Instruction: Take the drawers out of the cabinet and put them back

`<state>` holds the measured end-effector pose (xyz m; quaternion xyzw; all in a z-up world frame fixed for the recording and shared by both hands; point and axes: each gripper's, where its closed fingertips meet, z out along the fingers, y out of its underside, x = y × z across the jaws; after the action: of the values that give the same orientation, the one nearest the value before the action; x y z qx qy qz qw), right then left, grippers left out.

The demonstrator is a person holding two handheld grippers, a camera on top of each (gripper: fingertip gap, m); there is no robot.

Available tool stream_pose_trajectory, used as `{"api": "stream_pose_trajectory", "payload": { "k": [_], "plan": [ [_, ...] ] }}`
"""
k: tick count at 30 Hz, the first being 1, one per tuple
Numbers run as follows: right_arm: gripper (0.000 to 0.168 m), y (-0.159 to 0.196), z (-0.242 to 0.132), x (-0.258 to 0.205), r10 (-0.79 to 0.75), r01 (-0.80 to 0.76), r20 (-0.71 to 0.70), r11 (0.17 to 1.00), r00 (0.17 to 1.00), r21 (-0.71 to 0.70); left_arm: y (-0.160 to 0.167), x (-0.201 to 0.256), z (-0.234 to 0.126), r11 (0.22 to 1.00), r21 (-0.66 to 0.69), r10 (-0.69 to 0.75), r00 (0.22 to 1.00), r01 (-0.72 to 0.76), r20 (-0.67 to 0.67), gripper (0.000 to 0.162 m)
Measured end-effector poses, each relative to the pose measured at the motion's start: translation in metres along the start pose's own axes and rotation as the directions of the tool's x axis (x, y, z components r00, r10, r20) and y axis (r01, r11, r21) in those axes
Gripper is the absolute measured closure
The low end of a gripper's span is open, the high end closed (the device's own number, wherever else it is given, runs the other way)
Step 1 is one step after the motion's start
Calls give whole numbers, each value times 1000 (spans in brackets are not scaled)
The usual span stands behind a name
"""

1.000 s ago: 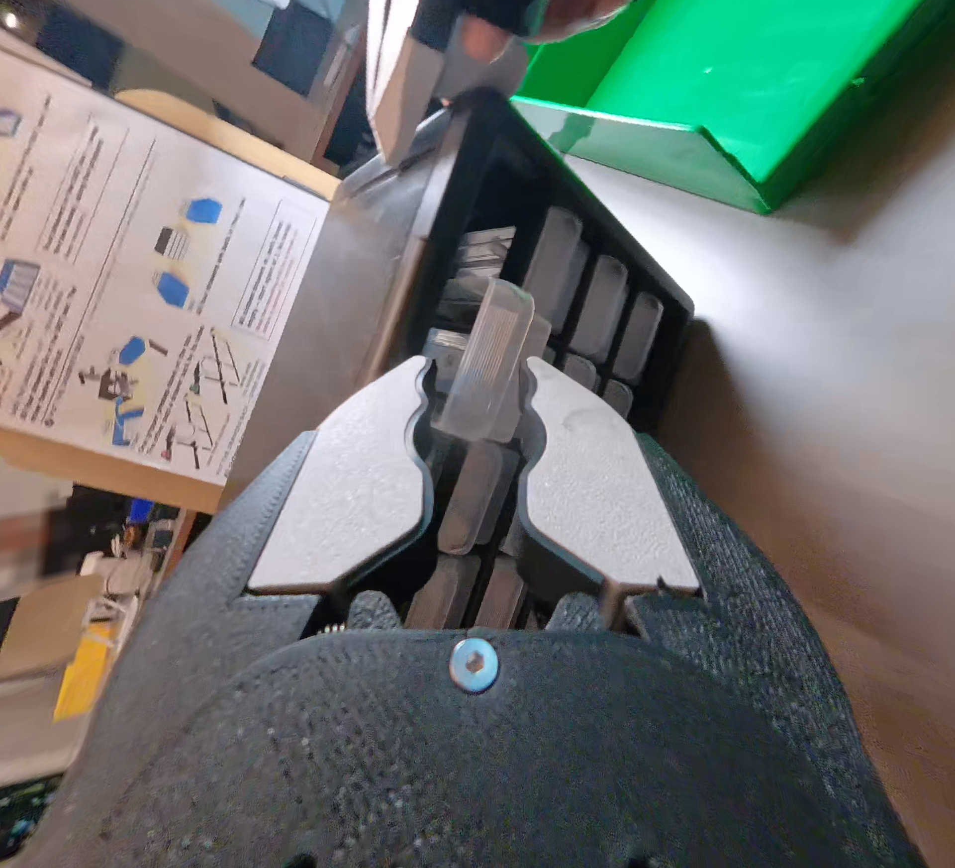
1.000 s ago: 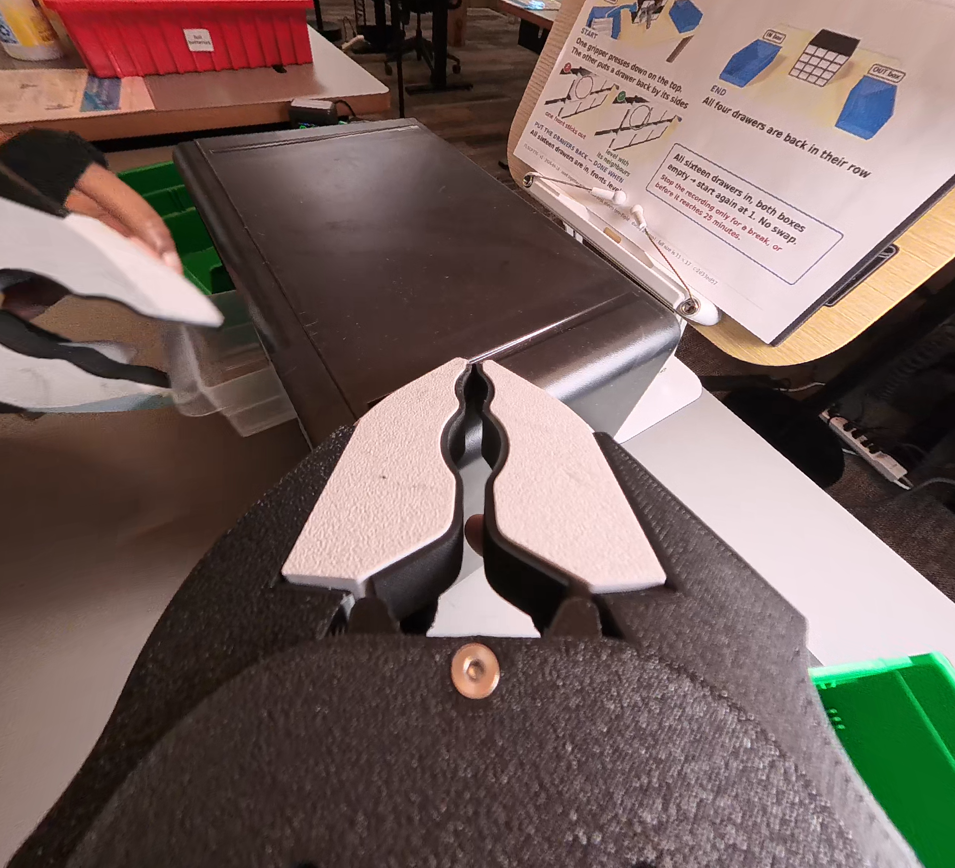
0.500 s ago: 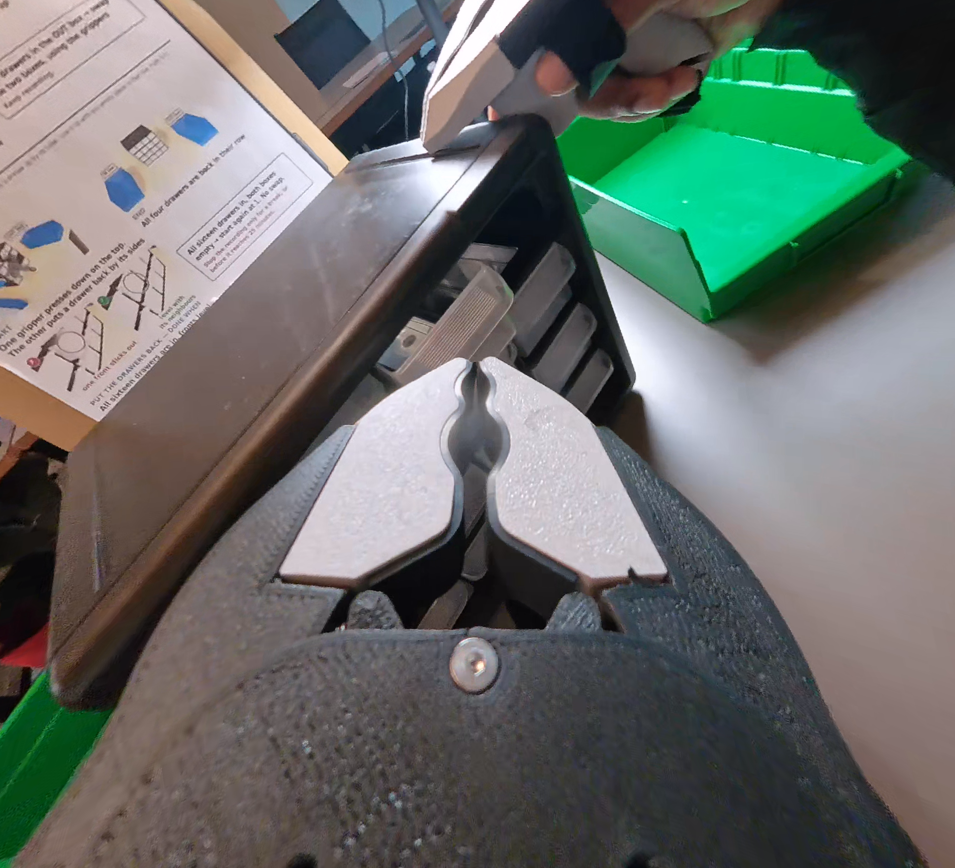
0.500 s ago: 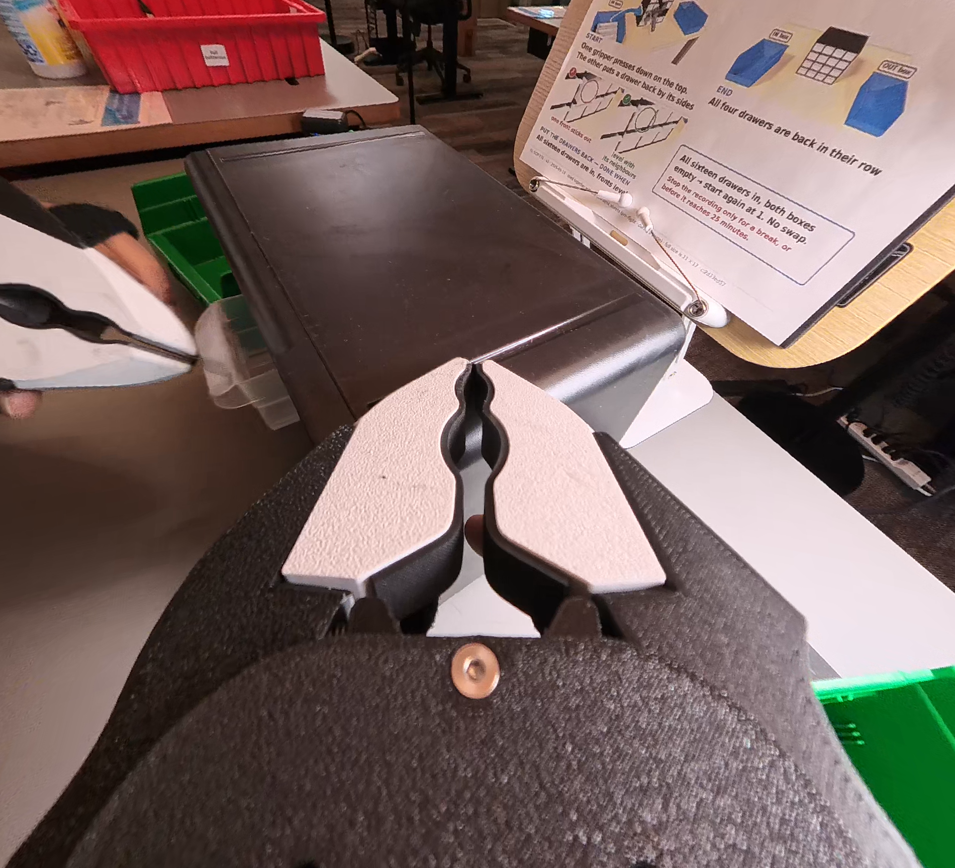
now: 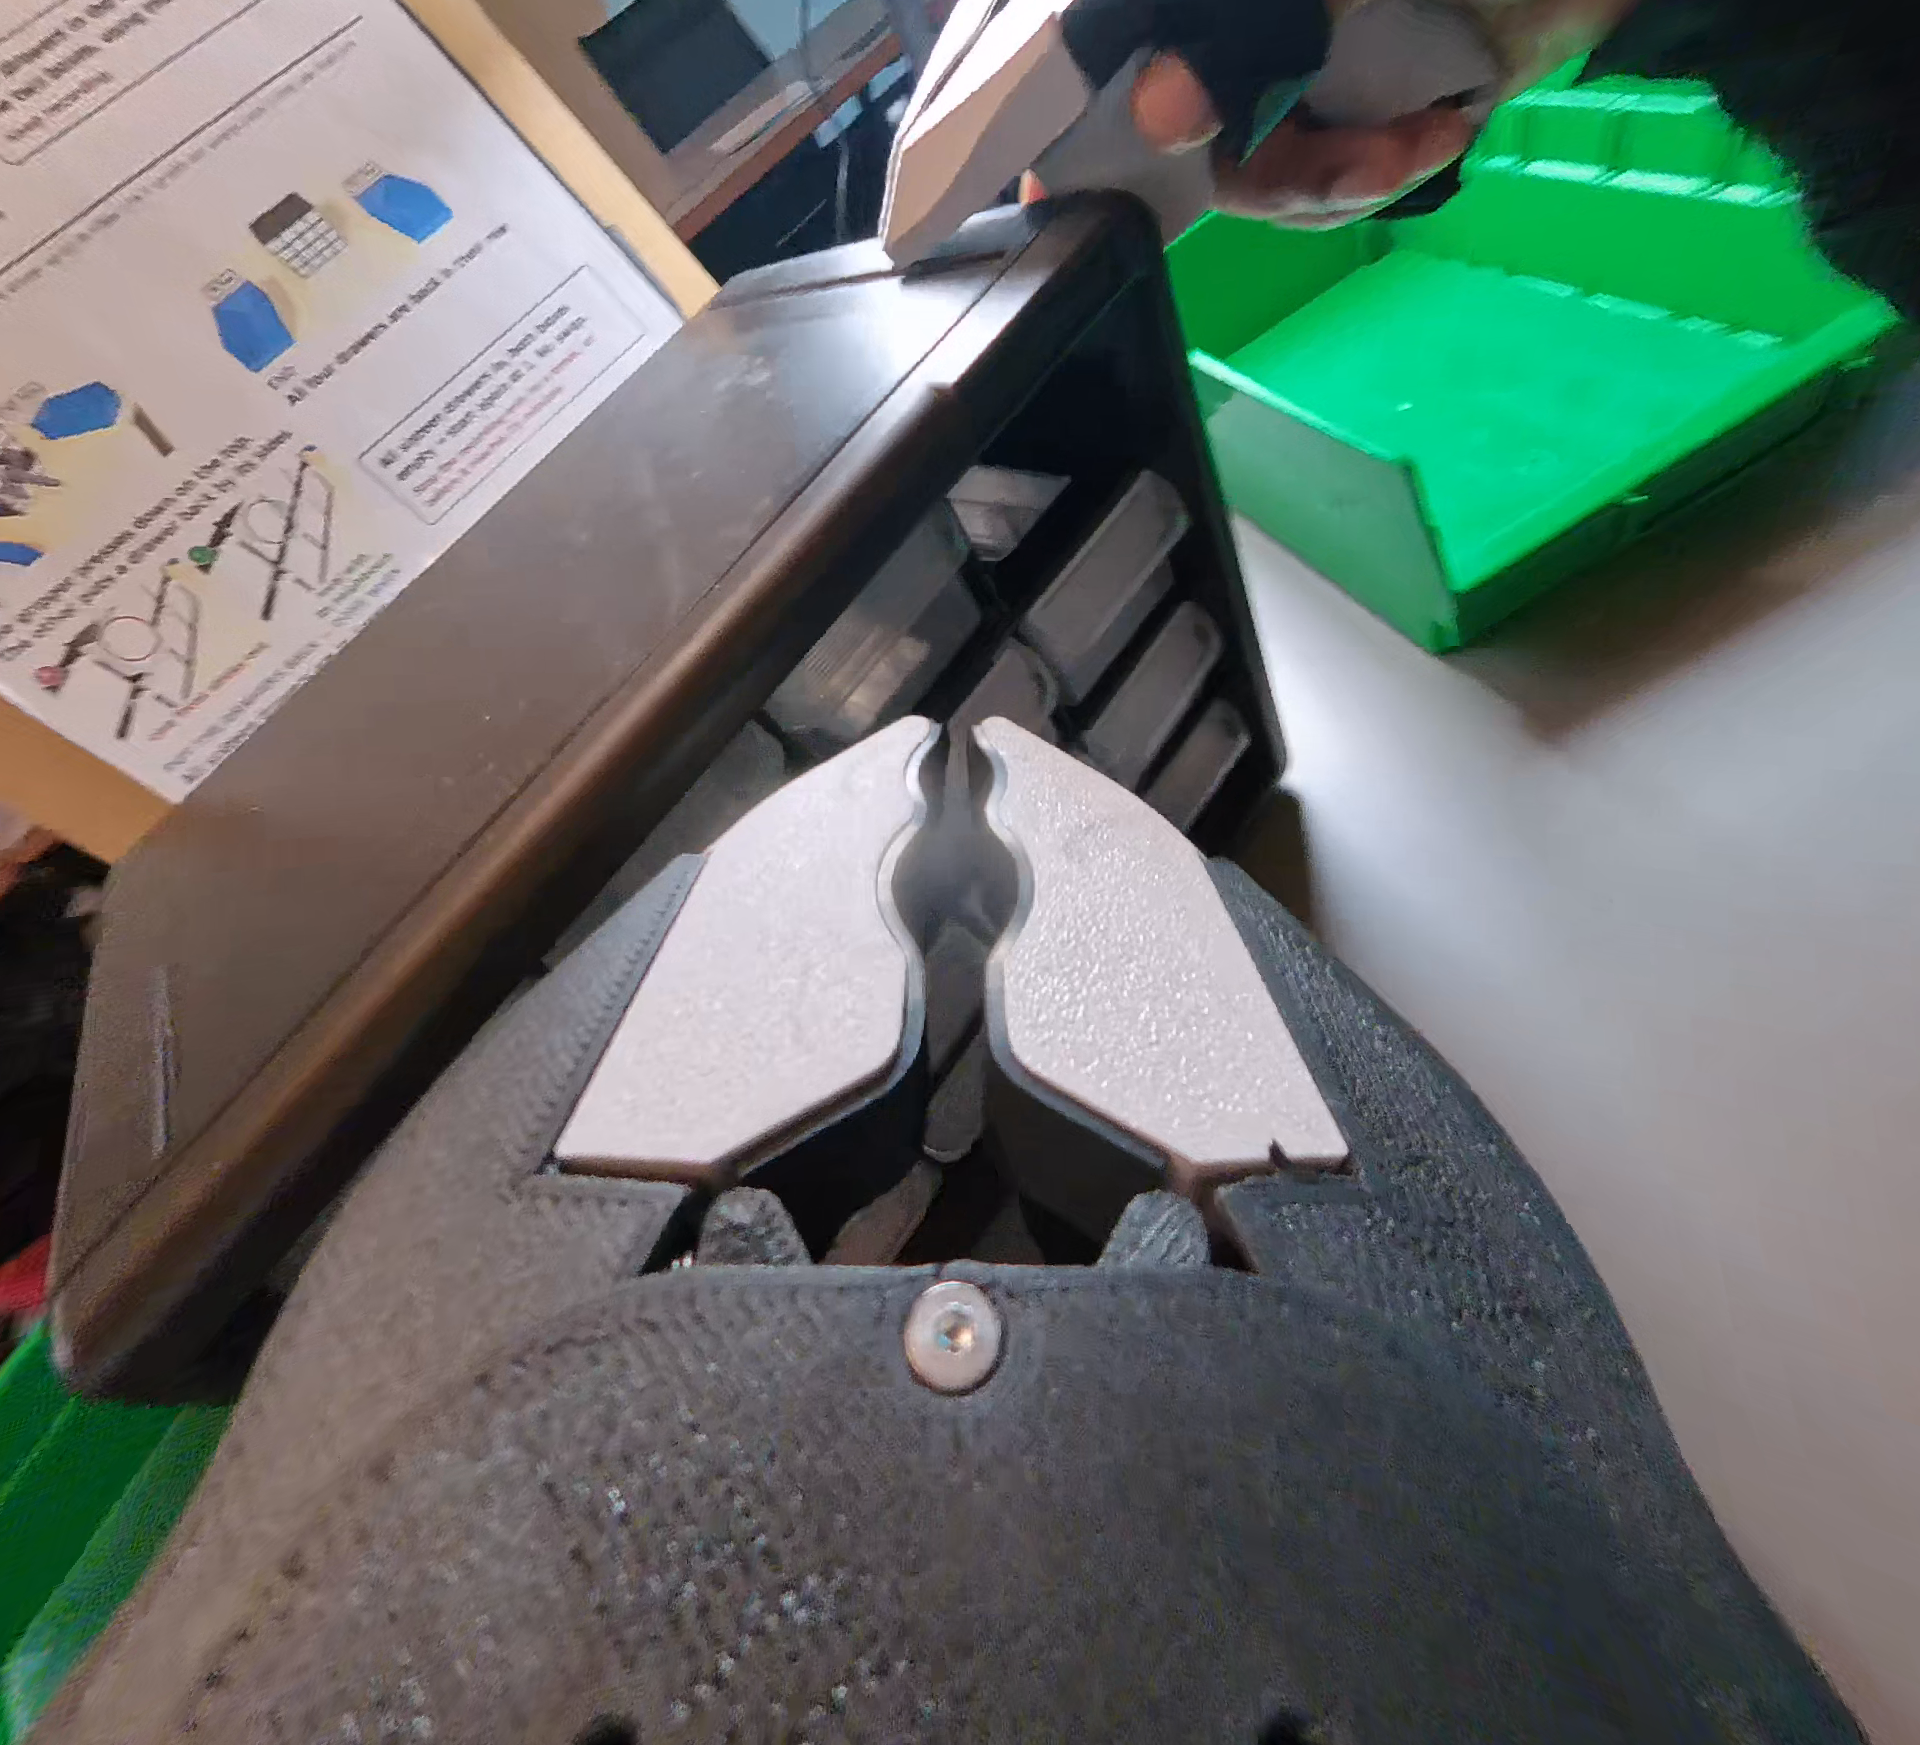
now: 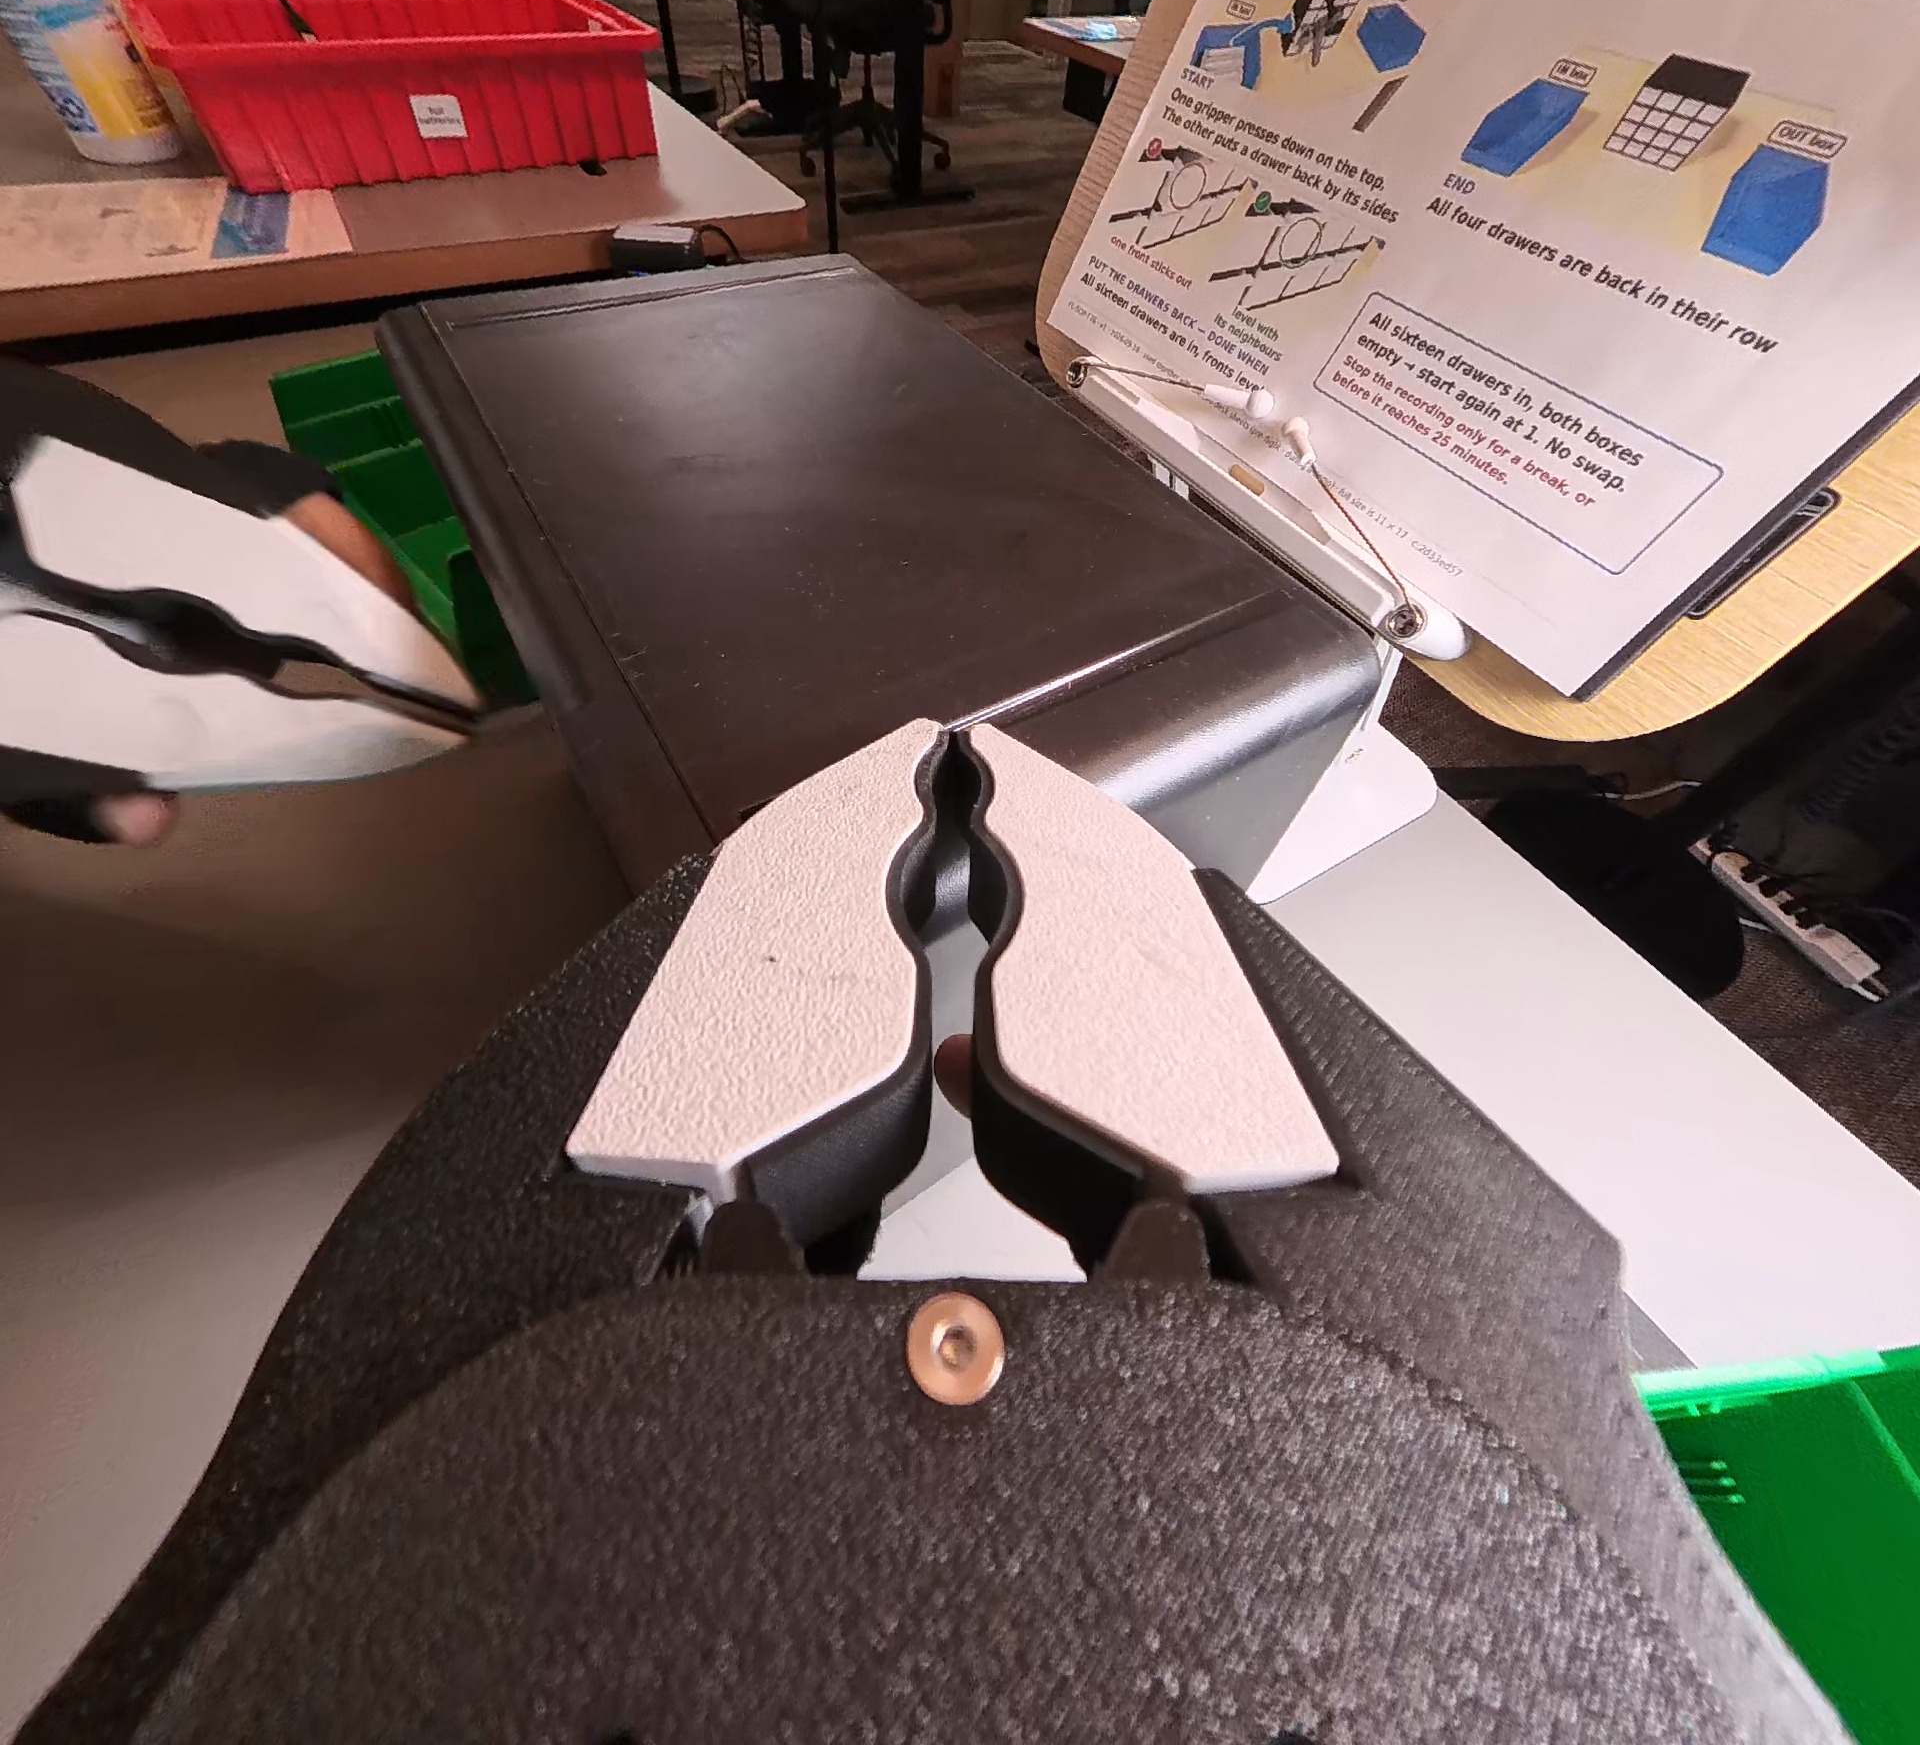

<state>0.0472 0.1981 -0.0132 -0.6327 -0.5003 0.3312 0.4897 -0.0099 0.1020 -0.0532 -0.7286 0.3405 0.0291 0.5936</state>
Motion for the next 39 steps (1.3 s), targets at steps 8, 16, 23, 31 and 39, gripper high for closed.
{"api": "stream_pose_trajectory", "payload": {
  "k": [8, 16, 23, 31, 39],
  "plan": [
    [168, 0, 0, 0, 16, -16, 14, 1000, 1000, 10, -18, -107, -83, 988, 104, -118, 992, 114, 34, 153],
    [168, 0, 0, 0, 18, -18, 9, 1000, 1000, 8, 129, -278, -98, 901, -386, -108, 964, 198, 242, 132],
    [168, 0, 0, 0, 28, -28, 15, 1000, 999, 13, 285, -296, -96, 585, -810, 52, 995, 37, 84, 126],
    [168, 0, 0, 0, 41, -42, 34, 999, 999, 26, 349, -293, -72, 374, -920, 185, 982, -112, -44, 127],
    [168, 0, 1, 0, 44, -45, 44, 999, 998, 31, 349, -278, -78, 280, -943, 191, 973, -181, -130, 157]
  ]
}}
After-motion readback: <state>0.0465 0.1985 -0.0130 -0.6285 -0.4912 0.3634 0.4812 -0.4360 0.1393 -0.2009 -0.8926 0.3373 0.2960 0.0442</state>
